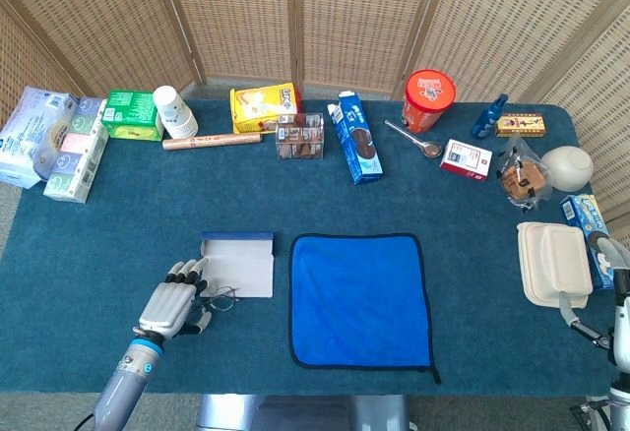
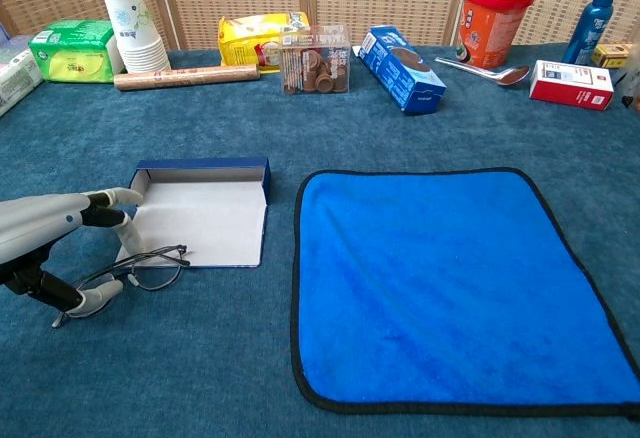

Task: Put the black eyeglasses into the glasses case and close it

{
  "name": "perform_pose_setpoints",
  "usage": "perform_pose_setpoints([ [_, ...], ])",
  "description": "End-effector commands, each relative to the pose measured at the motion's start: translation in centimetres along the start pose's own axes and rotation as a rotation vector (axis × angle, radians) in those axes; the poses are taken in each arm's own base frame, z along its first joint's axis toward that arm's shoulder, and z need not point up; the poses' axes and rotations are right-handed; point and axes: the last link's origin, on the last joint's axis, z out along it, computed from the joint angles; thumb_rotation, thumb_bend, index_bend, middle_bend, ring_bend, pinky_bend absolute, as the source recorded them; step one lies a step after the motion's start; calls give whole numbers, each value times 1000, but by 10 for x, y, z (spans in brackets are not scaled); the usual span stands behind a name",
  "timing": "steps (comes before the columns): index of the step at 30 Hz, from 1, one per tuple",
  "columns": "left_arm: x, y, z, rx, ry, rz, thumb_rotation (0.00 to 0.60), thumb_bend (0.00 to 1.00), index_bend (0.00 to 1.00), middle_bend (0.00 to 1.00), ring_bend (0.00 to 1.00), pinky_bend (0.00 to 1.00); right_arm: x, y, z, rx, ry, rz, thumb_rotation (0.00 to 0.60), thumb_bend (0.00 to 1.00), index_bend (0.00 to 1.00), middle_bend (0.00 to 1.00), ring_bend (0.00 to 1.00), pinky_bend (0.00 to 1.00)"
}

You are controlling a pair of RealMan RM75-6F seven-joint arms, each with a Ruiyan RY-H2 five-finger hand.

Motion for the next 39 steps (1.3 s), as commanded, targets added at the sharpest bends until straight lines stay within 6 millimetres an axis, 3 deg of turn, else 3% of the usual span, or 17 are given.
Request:
perform_pose_setpoints([
  [1, -1, 0, 0, 1, -4, 6, 526, 378, 354, 42, 0, 1, 1, 1, -1, -3, 3, 0, 453, 350, 102, 118, 29, 147],
  [11, -4, -4, 0, 10, -9, -4, 526, 384, 355, 42, 0, 2, 5, 3, -6, -11, 11, 7, 456, 349, 96, 118, 27, 147],
  [24, -4, -6, -3, 4, -23, 12, 527, 496, 416, 48, 0, 3, 8, 4, -9, -18, 8, 47, 457, 347, 96, 127, 13, 147],
  [39, -4, -5, -10, -19, -38, 47, 524, 496, 413, 32, 0, 4, 8, 6, -13, -23, 17, 63, 456, 347, 93, 127, 10, 148],
])
